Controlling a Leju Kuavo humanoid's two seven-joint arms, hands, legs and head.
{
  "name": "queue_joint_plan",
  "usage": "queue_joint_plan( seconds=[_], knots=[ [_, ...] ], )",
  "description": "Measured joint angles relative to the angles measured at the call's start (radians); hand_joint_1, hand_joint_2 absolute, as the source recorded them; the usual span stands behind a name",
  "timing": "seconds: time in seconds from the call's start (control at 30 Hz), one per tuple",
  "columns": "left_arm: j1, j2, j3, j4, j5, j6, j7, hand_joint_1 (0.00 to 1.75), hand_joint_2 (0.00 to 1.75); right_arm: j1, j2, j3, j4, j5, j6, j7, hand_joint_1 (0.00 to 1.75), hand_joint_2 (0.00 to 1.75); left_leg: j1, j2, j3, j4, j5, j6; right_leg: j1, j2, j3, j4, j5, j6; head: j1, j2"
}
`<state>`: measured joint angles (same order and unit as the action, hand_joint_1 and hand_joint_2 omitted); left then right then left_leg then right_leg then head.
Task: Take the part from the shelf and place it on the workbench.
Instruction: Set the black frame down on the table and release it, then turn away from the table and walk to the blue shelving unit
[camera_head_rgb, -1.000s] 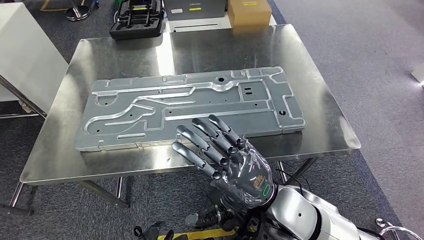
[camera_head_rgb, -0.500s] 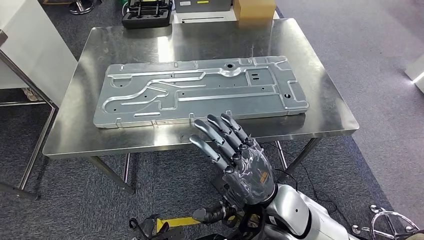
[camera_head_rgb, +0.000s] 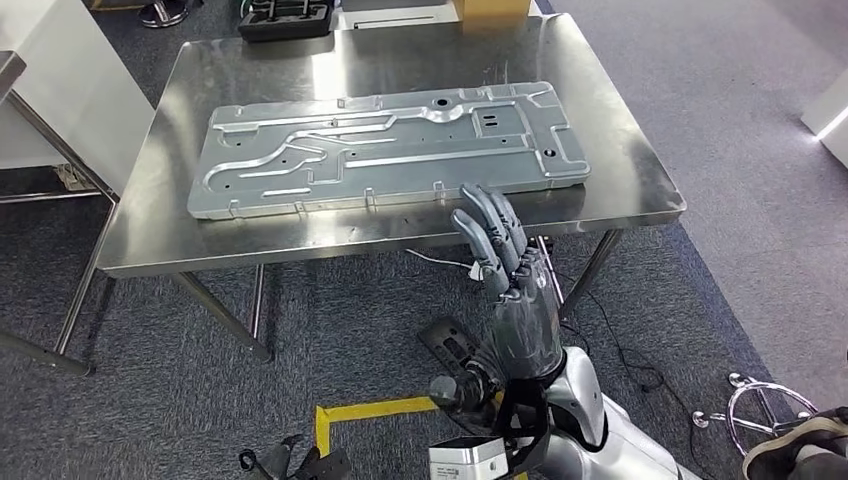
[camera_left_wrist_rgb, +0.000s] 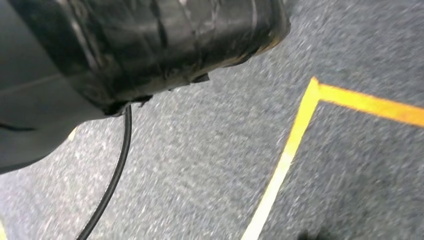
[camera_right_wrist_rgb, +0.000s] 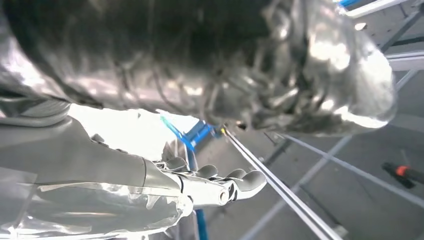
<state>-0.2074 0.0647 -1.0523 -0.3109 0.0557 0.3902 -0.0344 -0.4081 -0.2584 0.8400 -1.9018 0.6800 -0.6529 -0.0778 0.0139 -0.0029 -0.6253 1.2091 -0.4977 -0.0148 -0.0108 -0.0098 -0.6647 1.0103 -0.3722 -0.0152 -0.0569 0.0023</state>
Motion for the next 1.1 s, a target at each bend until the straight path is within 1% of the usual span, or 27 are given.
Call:
queue_joint_plan(
  seconds=[0.07,0.1,0.13,0.17,0.2,0.23,0.27,0.33,0.37,0.4,0.43,0.47,0.5,0.57,0.6,0.63,0.7,0.73,0.77,0.83,0.87,0.9,0.93,0.97,1.0,1.03,1.1],
  knots=[
    [0.001,0.000,0.006,0.000,0.003,0.003,0.002,0.00,0.00,0.001,0.018,-0.008,0.010,-0.085,-0.004,-0.038,0.00,0.00,-0.002,-0.002,0.109,-0.148,-0.023,0.005,0.000,0.000,-0.023,0.007,0.020,0.011,0.000,0.000],
    [0.004,-0.002,0.009,0.000,0.004,0.007,0.003,0.00,0.00,0.002,0.028,-0.011,0.015,-0.135,-0.009,-0.064,0.00,0.00,-0.005,-0.003,0.140,-0.196,-0.040,0.010,0.000,0.000,-0.027,0.008,0.030,0.017,0.000,0.000],
    [0.007,-0.005,0.012,0.000,0.004,0.014,0.006,0.00,0.00,0.003,0.039,-0.014,0.021,-0.186,-0.014,-0.090,0.00,0.00,-0.008,-0.004,0.152,-0.220,-0.048,0.015,0.000,-0.001,-0.029,0.006,0.039,0.024,-0.001,0.000],
    [0.011,-0.009,0.016,0.000,0.003,0.021,0.013,0.00,0.00,0.005,0.050,-0.017,0.027,-0.232,-0.019,-0.115,0.00,0.00,-0.008,-0.004,0.143,-0.217,-0.041,0.023,0.000,0.000,-0.030,0.004,0.047,0.030,-0.001,0.000],
    [0.014,-0.015,0.018,0.000,0.002,0.028,0.023,0.00,0.00,0.007,0.058,-0.019,0.034,-0.269,-0.024,-0.135,0.00,0.00,-0.008,-0.002,0.137,-0.218,-0.031,0.030,-0.002,0.002,-0.035,0.009,0.039,0.035,-0.002,0.000],
    [0.016,-0.021,0.019,0.000,0.000,0.033,0.035,0.00,0.00,0.010,0.065,-0.022,0.040,-0.298,-0.027,-0.149,0.00,0.00,-0.007,0.000,0.128,-0.218,-0.019,0.039,-0.003,0.003,-0.044,0.028,0.012,0.039,0.000,0.000],
    [0.016,-0.026,0.020,0.000,-0.001,0.035,0.044,0.00,0.00,0.015,0.070,-0.025,0.046,-0.322,-0.029,-0.163,0.00,0.00,-0.006,0.002,0.117,-0.220,-0.005,0.048,-0.004,0.005,-0.058,0.065,-0.034,0.042,0.004,0.000],
    [0.016,-0.038,0.020,0.000,-0.007,0.032,0.056,0.00,0.00,0.024,0.079,-0.034,0.056,-0.369,-0.032,-0.192,0.00,0.00,-0.010,0.004,0.088,-0.218,0.020,0.059,-0.005,0.007,-0.089,0.187,-0.141,0.043,0.008,0.000],
    [0.017,-0.043,0.020,0.000,-0.012,0.028,0.059,0.00,0.00,0.028,0.083,-0.038,0.061,-0.394,-0.032,-0.209,0.00,0.00,-0.012,0.004,0.072,-0.217,0.032,0.060,-0.005,0.008,-0.097,0.249,-0.168,0.044,0.009,0.000],
    [0.017,-0.047,0.020,0.000,-0.018,0.025,0.062,0.00,0.00,0.034,0.088,-0.041,0.067,-0.417,-0.032,-0.225,0.00,0.00,-0.014,0.004,0.055,-0.215,0.044,0.060,-0.005,0.008,-0.094,0.290,-0.167,0.043,0.010,0.000],
    [0.018,-0.050,0.020,0.000,-0.025,0.024,0.064,0.00,0.00,0.040,0.093,-0.045,0.072,-0.440,-0.032,-0.240,0.00,0.00,-0.016,0.004,0.036,-0.212,0.055,0.059,-0.005,0.008,-0.076,0.301,-0.146,0.042,0.010,0.000],
    [0.019,-0.052,0.020,0.000,-0.031,0.023,0.066,0.00,0.00,0.046,0.098,-0.049,0.076,-0.461,-0.033,-0.253,0.00,0.00,-0.017,0.004,0.019,-0.208,0.065,0.058,-0.004,0.008,-0.042,0.280,-0.118,0.039,0.010,0.000],
    [0.019,-0.055,0.020,0.000,-0.036,0.024,0.066,0.00,0.00,0.051,0.102,-0.054,0.080,-0.481,-0.033,-0.265,0.00,0.00,-0.018,0.004,0.004,-0.203,0.075,0.056,-0.003,0.008,0.008,0.226,-0.100,0.034,0.010,0.000],
    [0.022,-0.061,0.020,0.000,-0.041,0.026,0.067,0.00,0.00,0.057,0.109,-0.063,0.084,-0.515,-0.033,-0.284,0.00,0.00,-0.020,0.004,-0.017,-0.195,0.090,0.049,0.003,0.008,0.114,0.083,-0.117,0.026,0.009,0.000],
    [0.023,-0.063,0.020,0.000,-0.043,0.027,0.067,0.00,0.00,0.060,0.113,-0.068,0.085,-0.526,-0.033,-0.291,0.00,0.00,-0.020,0.004,-0.022,-0.194,0.098,0.044,0.007,0.008,0.146,0.032,-0.133,0.024,0.009,0.000],
    [0.025,-0.066,0.020,0.000,-0.044,0.027,0.067,0.00,0.00,0.062,0.116,-0.071,0.087,-0.533,-0.033,-0.296,0.00,0.00,-0.019,0.005,-0.025,-0.194,0.106,0.038,0.011,0.008,0.159,0.005,-0.141,0.022,0.010,0.000],
    [0.028,-0.069,0.020,0.000,-0.046,0.027,0.067,0.00,0.00,0.067,0.121,-0.075,0.091,-0.539,-0.032,-0.299,0.00,0.00,-0.016,0.004,-0.030,-0.193,0.113,0.027,0.010,0.007,0.149,-0.006,-0.125,0.014,0.012,0.000],
    [0.030,-0.070,0.020,0.000,-0.046,0.027,0.067,0.00,0.00,0.069,0.123,-0.076,0.093,-0.540,-0.032,-0.300,0.00,0.00,-0.015,0.003,-0.039,-0.181,0.095,0.022,0.008,0.005,0.141,-0.010,-0.114,0.008,0.012,0.000],
    [0.031,-0.071,0.020,0.000,-0.046,0.027,0.067,0.00,0.00,0.071,0.127,-0.079,0.095,-0.541,-0.032,-0.300,0.00,0.00,-0.014,0.003,-0.051,-0.150,0.056,0.017,0.005,0.004,0.130,-0.014,-0.100,0.001,0.010,0.000],
    [0.032,-0.071,0.020,0.000,-0.046,0.027,0.067,0.00,0.00,0.074,0.134,-0.085,0.098,-0.547,-0.032,-0.302,0.00,0.00,-0.011,0.003,-0.083,-0.036,-0.049,0.009,0.004,0.003,0.101,-0.015,-0.075,-0.006,0.006,0.000],
    [0.032,-0.071,0.020,0.000,-0.046,0.026,0.067,0.00,0.00,0.077,0.136,-0.088,0.100,-0.554,-0.032,-0.305,0.00,0.00,-0.010,0.003,-0.093,0.028,-0.084,0.006,0.004,0.003,0.084,-0.015,-0.062,-0.006,0.005,0.000],
    [0.032,-0.071,0.020,0.000,-0.046,0.025,0.067,0.00,0.00,0.080,0.138,-0.090,0.101,-0.564,-0.032,-0.309,0.00,0.00,-0.010,0.003,-0.095,0.074,-0.090,0.003,0.004,0.002,0.067,-0.013,-0.049,-0.005,0.005,0.000],
    [0.032,-0.071,0.020,0.000,-0.046,0.024,0.068,0.00,0.00,0.085,0.139,-0.092,0.103,-0.575,-0.032,-0.315,0.00,0.00,-0.009,0.003,-0.085,0.096,-0.074,0.002,0.003,0.002,0.049,-0.012,-0.037,-0.004,0.005,0.000],
    [0.032,-0.071,0.020,0.000,-0.047,0.023,0.068,0.00,0.00,0.090,0.140,-0.097,0.104,-0.584,-0.032,-0.320,0.00,0.00,-0.008,0.003,-0.058,0.084,-0.043,0.002,0.003,0.002,0.031,-0.010,-0.025,-0.002,0.005,0.000],
    [0.031,-0.071,0.020,0.000,-0.048,0.022,0.069,0.00,0.00,0.095,0.142,-0.102,0.105,-0.590,-0.032,-0.324,0.00,0.00,-0.007,0.003,-0.016,0.043,-0.015,0.003,0.003,0.002,0.012,-0.008,-0.012,0.001,0.005,0.000],
    [0.030,-0.071,0.020,0.000,-0.051,0.021,0.070,0.00,0.00,0.098,0.143,-0.107,0.105,-0.594,-0.032,-0.327,0.00,0.00,-0.007,0.002,0.039,-0.023,-0.008,0.004,0.003,0.003,-0.005,-0.005,0.000,0.005,0.004,0.000],
    [0.025,-0.071,0.020,0.000,-0.056,0.019,0.070,0.00,0.00,0.102,0.144,-0.118,0.105,-0.599,-0.032,-0.331,0.00,0.00,-0.010,0.000,0.136,-0.168,-0.038,0.012,0.005,0.004,-0.028,0.000,0.023,0.015,0.005,0.000]
  ],
)
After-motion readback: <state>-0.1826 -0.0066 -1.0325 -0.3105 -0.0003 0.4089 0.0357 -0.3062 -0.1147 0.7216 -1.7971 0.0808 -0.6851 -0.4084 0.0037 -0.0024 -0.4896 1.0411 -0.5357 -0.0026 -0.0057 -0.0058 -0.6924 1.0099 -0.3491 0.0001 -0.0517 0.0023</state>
